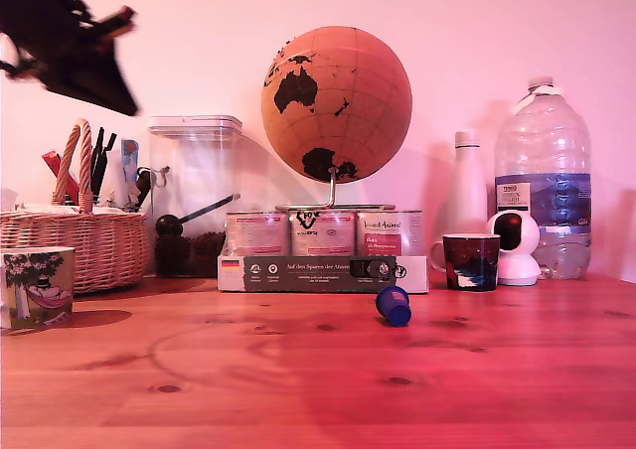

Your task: Pick up the coffee capsules on the table and drop them inside the coffee cup

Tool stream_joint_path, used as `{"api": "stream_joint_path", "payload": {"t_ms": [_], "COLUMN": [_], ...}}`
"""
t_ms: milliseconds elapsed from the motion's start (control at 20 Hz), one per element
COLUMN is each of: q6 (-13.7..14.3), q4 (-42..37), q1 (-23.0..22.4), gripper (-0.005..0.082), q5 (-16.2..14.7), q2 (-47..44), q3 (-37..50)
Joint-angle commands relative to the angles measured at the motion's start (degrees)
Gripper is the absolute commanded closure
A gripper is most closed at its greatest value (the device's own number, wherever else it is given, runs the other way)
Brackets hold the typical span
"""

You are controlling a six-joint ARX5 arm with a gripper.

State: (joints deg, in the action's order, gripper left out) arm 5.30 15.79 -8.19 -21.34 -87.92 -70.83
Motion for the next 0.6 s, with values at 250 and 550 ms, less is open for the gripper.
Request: {"api": "stream_joint_path", "payload": {"t_ms": [250, 550], "q6": [-2.91, -5.66], "q4": [-15.15, -29.33], "q1": [-6.91, -14.88], "gripper": [0.0793, 0.0793], "q5": [-0.70, -1.27], "q2": [4.57, 4.70], "q3": [16.81, 27.82]}}
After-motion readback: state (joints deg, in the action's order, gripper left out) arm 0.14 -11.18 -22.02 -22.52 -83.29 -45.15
